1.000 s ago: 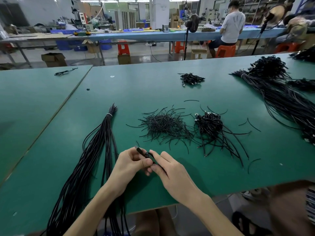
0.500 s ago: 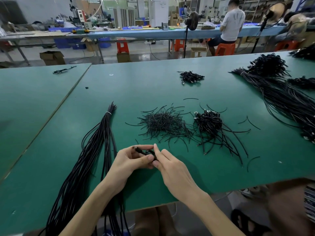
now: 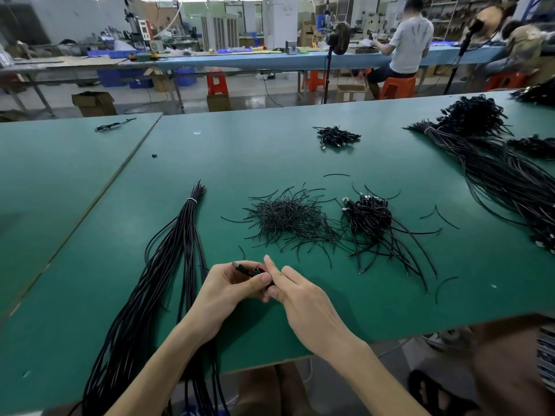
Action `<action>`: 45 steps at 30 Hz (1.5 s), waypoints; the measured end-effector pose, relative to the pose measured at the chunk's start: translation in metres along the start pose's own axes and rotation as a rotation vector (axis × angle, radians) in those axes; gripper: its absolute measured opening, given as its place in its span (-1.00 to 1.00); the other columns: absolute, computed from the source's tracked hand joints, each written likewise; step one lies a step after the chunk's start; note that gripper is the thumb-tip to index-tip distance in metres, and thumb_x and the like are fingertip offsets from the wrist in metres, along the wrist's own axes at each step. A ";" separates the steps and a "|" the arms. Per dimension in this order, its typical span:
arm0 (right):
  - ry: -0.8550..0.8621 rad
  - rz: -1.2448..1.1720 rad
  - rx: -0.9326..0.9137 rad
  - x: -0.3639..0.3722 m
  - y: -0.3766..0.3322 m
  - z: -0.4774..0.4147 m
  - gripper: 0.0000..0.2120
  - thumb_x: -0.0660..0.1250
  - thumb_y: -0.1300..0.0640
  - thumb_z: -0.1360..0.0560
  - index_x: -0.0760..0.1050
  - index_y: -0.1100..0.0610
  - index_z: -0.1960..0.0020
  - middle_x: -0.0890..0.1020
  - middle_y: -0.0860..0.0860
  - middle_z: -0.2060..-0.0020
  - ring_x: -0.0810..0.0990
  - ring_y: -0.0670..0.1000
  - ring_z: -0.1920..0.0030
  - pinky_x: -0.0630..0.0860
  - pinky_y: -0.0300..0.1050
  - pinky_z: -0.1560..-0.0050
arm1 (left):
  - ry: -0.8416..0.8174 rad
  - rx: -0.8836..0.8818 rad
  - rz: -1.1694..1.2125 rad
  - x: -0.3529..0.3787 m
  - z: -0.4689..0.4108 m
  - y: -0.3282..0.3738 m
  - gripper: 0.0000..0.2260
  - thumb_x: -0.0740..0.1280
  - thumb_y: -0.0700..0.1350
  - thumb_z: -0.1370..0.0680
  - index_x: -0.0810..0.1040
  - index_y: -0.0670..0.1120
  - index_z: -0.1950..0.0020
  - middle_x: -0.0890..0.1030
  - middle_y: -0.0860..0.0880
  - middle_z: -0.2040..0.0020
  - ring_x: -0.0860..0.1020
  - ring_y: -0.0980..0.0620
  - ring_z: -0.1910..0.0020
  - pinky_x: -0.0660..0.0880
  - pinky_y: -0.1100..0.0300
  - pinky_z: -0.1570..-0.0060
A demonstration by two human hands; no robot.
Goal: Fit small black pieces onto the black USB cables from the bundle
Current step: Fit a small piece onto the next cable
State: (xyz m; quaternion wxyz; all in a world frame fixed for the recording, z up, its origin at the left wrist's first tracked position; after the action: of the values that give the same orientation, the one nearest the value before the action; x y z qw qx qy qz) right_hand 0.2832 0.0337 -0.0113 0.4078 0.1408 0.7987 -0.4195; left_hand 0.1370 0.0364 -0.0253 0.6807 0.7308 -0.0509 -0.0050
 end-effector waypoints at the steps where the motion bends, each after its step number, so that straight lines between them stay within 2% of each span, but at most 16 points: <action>1: -0.002 -0.001 0.002 0.000 0.000 0.000 -0.50 0.09 0.09 -0.75 0.09 0.03 -0.67 0.39 -0.16 0.01 0.43 -0.14 0.07 0.52 -0.10 0.03 | 0.006 0.009 -0.008 0.000 0.000 0.000 -0.82 0.51 -0.12 -0.54 0.72 -0.18 -0.09 0.70 -0.32 0.09 0.66 -0.17 0.17 0.64 0.04 0.02; 5: -0.008 0.021 0.017 0.001 -0.004 0.000 -0.47 0.07 -0.02 -0.74 0.10 0.09 -0.66 0.48 -0.07 -0.08 0.51 -0.07 0.04 0.53 -0.10 0.03 | 0.057 0.037 -0.043 -0.002 0.000 0.002 -0.87 0.50 -0.11 -0.53 0.73 -0.13 -0.03 0.71 -0.27 0.11 0.67 -0.17 0.17 0.63 0.09 0.04; 8: -0.001 0.154 -0.001 0.005 -0.008 0.000 -0.47 0.05 -0.05 -0.74 0.17 0.17 -0.64 0.52 0.00 -0.15 0.57 -0.02 -0.01 0.56 -0.14 0.08 | 0.090 0.059 -0.062 -0.003 0.001 0.004 -0.90 0.50 -0.12 -0.52 0.73 -0.10 0.00 0.72 -0.22 0.09 0.68 -0.12 0.13 0.62 0.17 0.04; 12: 0.030 0.316 -0.027 0.006 -0.017 0.000 -0.43 -0.01 -0.12 -0.71 0.36 0.24 -0.53 0.59 0.04 -0.07 0.62 0.00 -0.01 0.56 -0.15 0.16 | 0.118 0.069 -0.103 -0.004 0.002 0.006 -0.90 0.51 -0.09 -0.51 0.73 -0.08 0.02 0.72 -0.16 0.08 0.68 -0.08 0.08 0.61 0.15 -0.03; 14: 0.052 0.337 -0.034 0.007 -0.018 0.000 -0.48 -0.04 -0.13 -0.69 0.49 0.18 -0.34 0.56 -0.01 0.05 0.60 -0.04 0.09 0.50 -0.19 0.24 | 0.116 0.069 -0.127 -0.003 0.002 0.007 -0.89 0.51 -0.08 -0.50 0.72 -0.09 0.02 0.72 -0.15 0.10 0.67 -0.07 0.11 0.61 0.16 0.00; 16: 0.110 0.346 -0.038 0.003 -0.018 0.003 -0.65 0.06 -0.05 -0.70 0.54 0.13 -0.08 0.52 -0.05 0.20 0.55 -0.07 0.25 0.37 -0.26 0.36 | 0.097 0.067 -0.125 -0.001 0.003 0.008 -0.90 0.50 -0.11 -0.51 0.72 -0.11 0.02 0.70 -0.17 0.13 0.64 -0.08 0.20 0.60 0.15 0.08; 18: 0.173 0.351 -0.039 -0.002 -0.018 0.004 -0.78 0.21 0.06 -0.68 0.51 0.10 0.10 0.49 -0.06 0.30 0.51 -0.09 0.37 0.26 -0.29 0.43 | 0.076 0.082 -0.147 0.001 0.004 0.009 -0.92 0.49 -0.14 -0.53 0.71 -0.13 0.03 0.70 -0.16 0.15 0.61 -0.09 0.29 0.59 0.15 0.14; 20: 0.184 0.336 -0.036 -0.004 -0.015 0.004 -0.78 0.28 0.10 -0.66 0.46 0.09 0.15 0.46 -0.07 0.32 0.45 -0.08 0.40 0.21 -0.27 0.44 | 0.061 0.084 -0.154 0.002 0.003 0.010 -0.93 0.49 -0.16 -0.52 0.71 -0.14 0.03 0.70 -0.16 0.16 0.59 -0.08 0.32 0.59 0.14 0.16; 23: 0.070 0.265 0.013 0.000 -0.008 0.000 -0.78 0.13 0.02 -0.73 0.36 0.03 0.07 0.40 -0.13 0.23 0.35 -0.10 0.30 0.24 -0.23 0.32 | 0.058 0.072 -0.108 0.002 0.002 0.009 -0.91 0.49 -0.17 -0.51 0.71 -0.16 0.02 0.70 -0.21 0.13 0.60 -0.11 0.29 0.60 0.11 0.15; 26: -0.011 0.203 0.031 0.004 -0.004 0.000 -0.77 0.02 -0.06 -0.74 0.34 0.01 -0.01 0.45 -0.15 0.13 0.39 -0.11 0.19 0.32 -0.20 0.22 | 0.051 0.072 -0.026 0.002 0.003 0.008 -0.89 0.48 -0.20 -0.50 0.70 -0.20 0.00 0.68 -0.26 0.12 0.63 -0.13 0.22 0.60 0.11 0.10; 28: -0.018 0.140 0.041 0.003 -0.004 0.000 -0.76 0.04 -0.07 -0.74 0.40 0.02 -0.07 0.54 -0.15 0.08 0.47 -0.11 0.16 0.42 -0.17 0.18 | 0.048 0.079 0.013 0.001 0.003 0.008 -0.90 0.47 -0.24 -0.52 0.69 -0.22 -0.01 0.68 -0.27 0.12 0.63 -0.14 0.21 0.60 0.11 0.09; 31: -0.010 0.019 0.070 0.002 -0.001 0.000 -0.78 0.10 -0.04 -0.73 0.47 0.04 -0.14 0.59 -0.14 0.08 0.52 -0.10 0.17 0.46 -0.16 0.16 | 0.044 0.088 0.031 0.000 0.001 0.008 -0.91 0.45 -0.27 -0.54 0.69 -0.22 -0.02 0.68 -0.26 0.11 0.64 -0.14 0.20 0.61 0.10 0.07; 33: -0.001 -0.042 0.084 0.001 0.000 0.001 -0.78 0.12 -0.03 -0.73 0.50 0.04 -0.16 0.62 -0.12 0.03 0.56 -0.07 0.10 0.50 -0.11 0.09 | 0.042 0.090 0.040 0.001 0.002 0.009 -0.91 0.46 -0.26 -0.54 0.69 -0.22 -0.03 0.68 -0.24 0.10 0.63 -0.14 0.20 0.60 0.10 0.06; 36: 0.009 -0.091 0.097 0.000 0.001 0.001 -0.76 0.11 -0.05 -0.73 0.52 0.01 -0.14 0.60 -0.12 0.03 0.55 -0.09 0.06 0.50 -0.09 0.05 | 0.044 0.094 0.037 -0.001 0.002 0.008 -0.90 0.47 -0.25 -0.53 0.69 -0.21 -0.04 0.68 -0.24 0.08 0.63 -0.13 0.19 0.60 0.11 0.06; 40: 0.028 -0.088 0.110 0.000 0.003 0.000 -0.72 0.06 -0.02 -0.75 0.51 0.04 -0.13 0.54 -0.10 0.07 0.49 -0.08 0.09 0.48 -0.08 0.09 | 0.063 0.091 0.021 -0.002 0.001 0.008 -0.88 0.49 -0.25 -0.51 0.71 -0.21 -0.04 0.69 -0.25 0.05 0.64 -0.14 0.18 0.60 0.12 0.07; 45: 0.007 -0.198 0.164 0.003 0.012 -0.002 -0.74 0.10 0.05 -0.75 0.56 0.08 -0.11 0.56 -0.08 0.08 0.51 -0.07 0.07 0.49 -0.09 0.03 | 0.038 0.065 -0.036 -0.002 -0.001 0.006 -0.83 0.53 -0.19 -0.51 0.72 -0.17 -0.09 0.71 -0.23 0.04 0.67 -0.15 0.13 0.61 0.13 0.01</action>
State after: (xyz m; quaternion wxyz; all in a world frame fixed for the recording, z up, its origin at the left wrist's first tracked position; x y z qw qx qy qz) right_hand 0.2872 0.0426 -0.0192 0.3487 0.0955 0.7730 -0.5213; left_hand 0.1347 0.0370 -0.0196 0.6574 0.7531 -0.0249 -0.0016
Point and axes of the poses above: each hand's wrist, its own z-axis away from the middle knuckle, its own x-axis out of the palm, y = z × x, the point moved 7 cm from there along -z, towards the middle knuckle
